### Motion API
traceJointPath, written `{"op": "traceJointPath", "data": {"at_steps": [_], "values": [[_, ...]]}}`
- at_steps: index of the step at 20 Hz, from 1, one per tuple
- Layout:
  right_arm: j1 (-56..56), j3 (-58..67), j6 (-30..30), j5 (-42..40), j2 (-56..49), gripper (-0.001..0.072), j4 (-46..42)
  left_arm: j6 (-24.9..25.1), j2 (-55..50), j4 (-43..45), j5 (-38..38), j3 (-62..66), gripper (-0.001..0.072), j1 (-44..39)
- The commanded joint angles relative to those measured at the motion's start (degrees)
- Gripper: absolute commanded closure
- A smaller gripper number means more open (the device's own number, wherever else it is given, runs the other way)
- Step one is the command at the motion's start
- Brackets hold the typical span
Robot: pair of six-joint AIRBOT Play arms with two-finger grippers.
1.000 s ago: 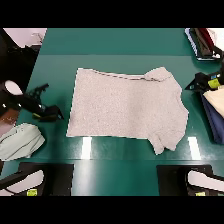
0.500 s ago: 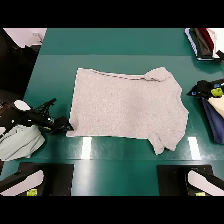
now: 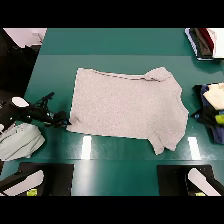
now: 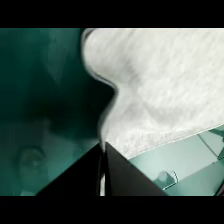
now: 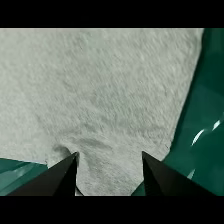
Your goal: Fold the shirts.
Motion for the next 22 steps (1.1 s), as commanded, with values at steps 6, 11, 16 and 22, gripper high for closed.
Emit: {"op": "traceJointPath", "data": {"at_steps": [6,11,16,22], "values": [[-5.75,-17.73,0.02,-13.07,1.05,0.0336,0.57,0.20,0.04,-0.13,-1.16,6.36,0.0685,0.04],[-5.64,-18.08,-0.02,-12.63,-1.90,0.0360,2.10,0.20,0.04,-0.15,-0.92,6.38,0.0685,0.04],[0.11,-18.05,-0.07,-14.67,-7.63,0.0416,3.43,0.20,0.04,-0.15,-1.64,6.38,0.0685,0.04],[4.83,-10.08,0.02,-14.14,1.20,0.0700,3.58,0.24,2.69,0.07,-2.27,14.21,0.0685,0.22]]}}
